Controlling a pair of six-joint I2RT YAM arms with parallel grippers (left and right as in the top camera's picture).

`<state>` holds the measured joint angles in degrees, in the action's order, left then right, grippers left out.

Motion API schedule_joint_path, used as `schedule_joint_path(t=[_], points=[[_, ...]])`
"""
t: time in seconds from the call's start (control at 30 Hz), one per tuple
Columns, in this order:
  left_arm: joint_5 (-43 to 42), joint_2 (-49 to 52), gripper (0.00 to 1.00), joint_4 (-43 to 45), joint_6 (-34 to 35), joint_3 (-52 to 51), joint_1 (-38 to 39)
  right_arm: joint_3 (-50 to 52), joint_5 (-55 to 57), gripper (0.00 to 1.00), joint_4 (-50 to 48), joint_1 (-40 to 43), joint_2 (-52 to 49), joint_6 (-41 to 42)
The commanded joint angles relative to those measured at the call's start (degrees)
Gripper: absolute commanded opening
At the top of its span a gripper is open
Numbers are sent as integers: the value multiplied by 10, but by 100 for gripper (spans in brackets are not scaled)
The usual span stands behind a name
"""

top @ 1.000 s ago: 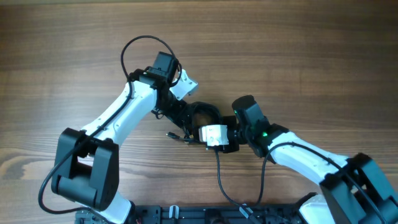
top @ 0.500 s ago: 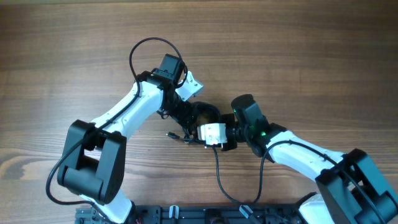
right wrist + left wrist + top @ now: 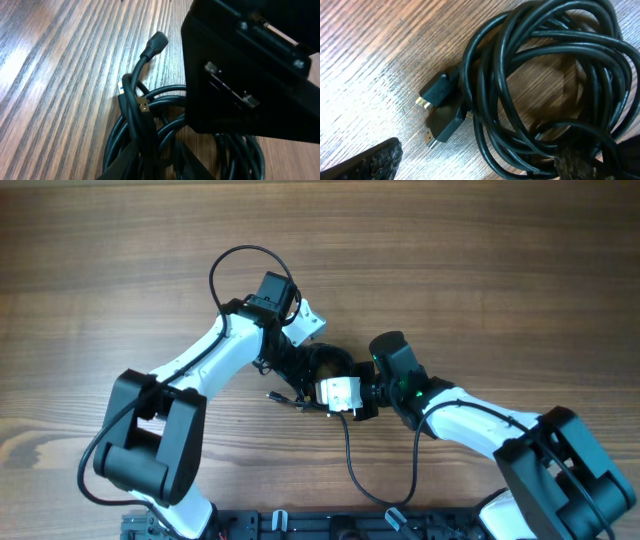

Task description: Untangle cables

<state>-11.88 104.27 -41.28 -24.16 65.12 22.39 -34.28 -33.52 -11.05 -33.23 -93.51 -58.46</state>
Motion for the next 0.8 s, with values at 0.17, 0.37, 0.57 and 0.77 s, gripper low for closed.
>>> schedule_joint_path(t=[0.17, 0.37, 0.57, 0.77], points=[[-11, 16, 98, 2, -9, -6, 0, -3, -33, 15, -16, -3, -41, -5], [-11, 16, 99, 2, -9, -6, 0, -3, -37, 4, -18, -3, -41, 0], [-11, 16, 98, 2, -2, -6, 0, -3, -106, 4, -20, -2, -40, 0], [-11, 16, 98, 4, 6, -6, -2, -3, -235, 4, -19, 59, -30, 0]])
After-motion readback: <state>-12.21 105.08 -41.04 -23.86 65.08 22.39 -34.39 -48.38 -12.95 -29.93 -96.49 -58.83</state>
